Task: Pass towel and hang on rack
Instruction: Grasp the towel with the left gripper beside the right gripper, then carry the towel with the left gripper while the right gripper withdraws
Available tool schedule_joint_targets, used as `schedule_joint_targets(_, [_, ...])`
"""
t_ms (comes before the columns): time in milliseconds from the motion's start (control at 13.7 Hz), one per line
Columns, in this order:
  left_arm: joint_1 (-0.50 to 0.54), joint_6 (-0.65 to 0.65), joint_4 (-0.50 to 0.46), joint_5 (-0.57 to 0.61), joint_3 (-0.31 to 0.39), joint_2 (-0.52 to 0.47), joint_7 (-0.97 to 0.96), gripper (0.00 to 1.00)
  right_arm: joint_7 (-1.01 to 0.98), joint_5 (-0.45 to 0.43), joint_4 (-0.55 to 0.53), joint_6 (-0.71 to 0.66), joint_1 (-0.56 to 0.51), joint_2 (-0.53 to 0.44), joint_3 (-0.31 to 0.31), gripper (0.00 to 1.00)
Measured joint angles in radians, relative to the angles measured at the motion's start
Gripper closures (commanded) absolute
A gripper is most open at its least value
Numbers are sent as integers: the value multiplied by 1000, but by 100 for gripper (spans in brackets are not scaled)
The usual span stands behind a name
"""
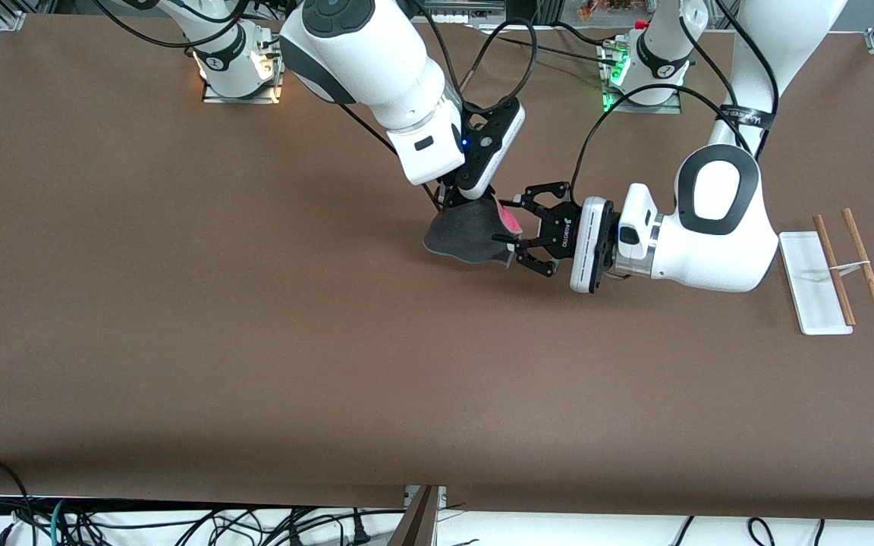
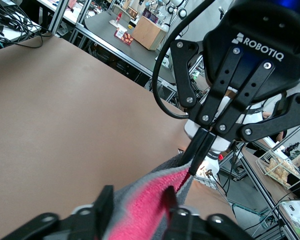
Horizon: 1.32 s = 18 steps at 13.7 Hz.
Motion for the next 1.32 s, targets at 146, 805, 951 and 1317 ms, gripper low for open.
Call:
schedule_joint_targets(146, [0, 0, 0, 0, 0, 0, 6, 100, 0, 0, 0, 0, 0, 0, 0, 100])
schedule_joint_targets(805, [3, 0, 0, 0, 2, 0, 9, 100, 2, 0, 0, 0, -17, 0, -5, 0])
schedule_joint_targets(951, [6, 0, 1, 0, 4, 0, 9, 100, 5, 0, 0, -8, -25, 0, -6, 0])
schedule_joint_targets(1317, [34, -34, 40, 220, 17, 0, 8, 100, 6, -5, 13, -158, -116, -22, -10, 0])
